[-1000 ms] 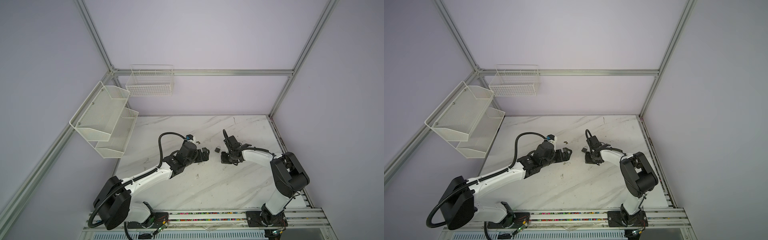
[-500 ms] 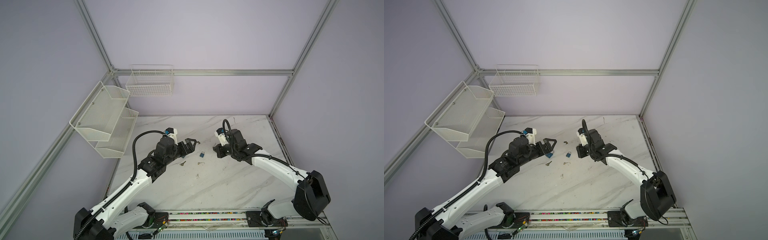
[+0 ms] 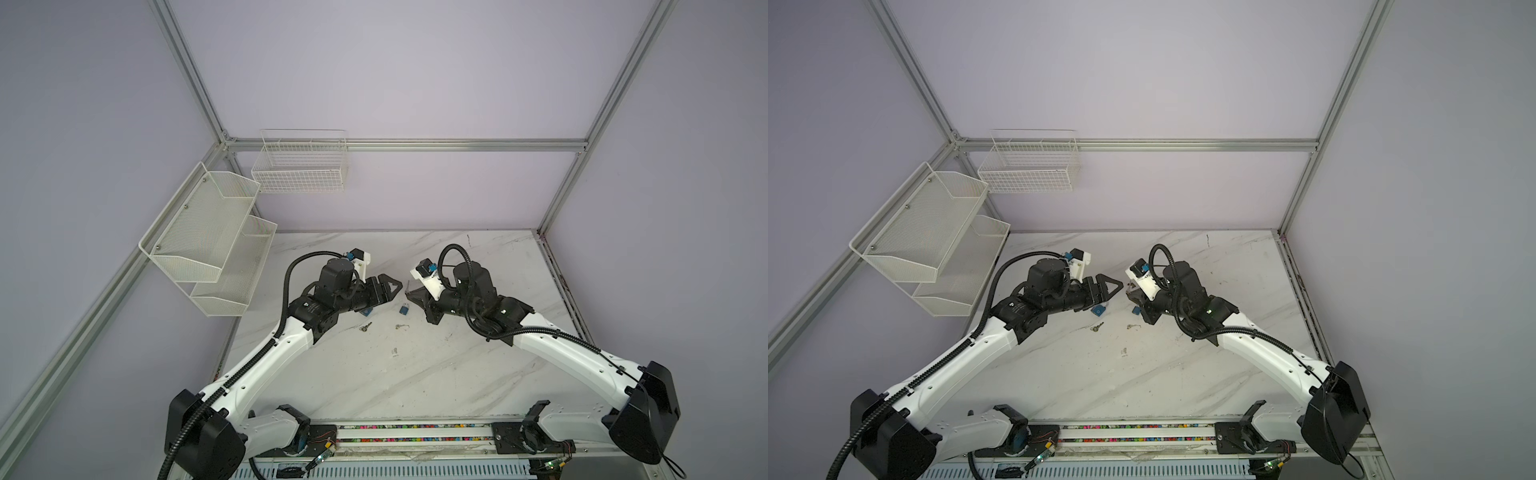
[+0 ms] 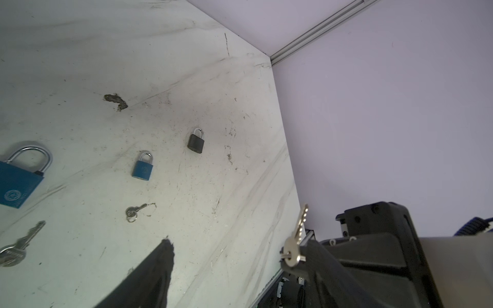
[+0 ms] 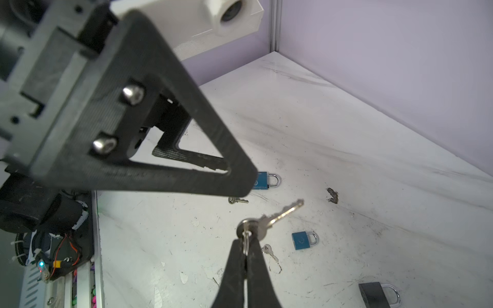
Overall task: Unlock with the key
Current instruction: 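Lift the key with the right gripper while the left gripper rises beside it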
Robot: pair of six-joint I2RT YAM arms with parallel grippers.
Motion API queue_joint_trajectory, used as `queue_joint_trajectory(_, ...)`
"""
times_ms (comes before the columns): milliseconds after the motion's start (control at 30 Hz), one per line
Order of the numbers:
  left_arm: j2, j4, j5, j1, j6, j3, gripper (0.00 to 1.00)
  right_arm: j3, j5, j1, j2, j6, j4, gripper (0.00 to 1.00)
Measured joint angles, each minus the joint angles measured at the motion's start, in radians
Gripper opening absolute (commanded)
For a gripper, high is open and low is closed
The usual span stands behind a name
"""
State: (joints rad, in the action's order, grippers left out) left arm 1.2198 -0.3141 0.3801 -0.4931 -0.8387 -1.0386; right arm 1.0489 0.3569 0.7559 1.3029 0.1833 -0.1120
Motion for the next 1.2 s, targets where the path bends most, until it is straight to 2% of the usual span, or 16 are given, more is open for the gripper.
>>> queue_joint_trajectory(267,0.061,0.042,0.048,0.000,0.026,-0.049,0.59,0.023,-0.003,0.018,0.026,0.088,-0.006,0.00)
queue_joint_trajectory(367,0.086,0.042,0.061,0.000,0.048,-0.058,0.49,0.041,-0.002,0.018,0.045,0.111,-0.008,0.00)
queue_joint_trajectory(733,0.129,0.043,0.094,0.000,0.075,-0.083,0.26,0.042,-0.001,0.019,0.051,0.138,-0.009,0.00)
queue_joint_trajectory(967,0.142,0.040,0.103,0.000,0.087,-0.110,0.14,0.055,0.001,0.019,0.063,0.144,-0.029,0.00)
queue_joint_trajectory(1133,0.147,0.017,0.104,0.000,0.103,-0.139,0.13,0.066,0.000,0.019,0.063,0.145,-0.039,0.00)
queue_joint_trajectory(1200,0.154,0.005,0.105,0.000,0.104,-0.150,0.09,0.073,0.000,0.019,0.069,0.145,-0.039,0.00)
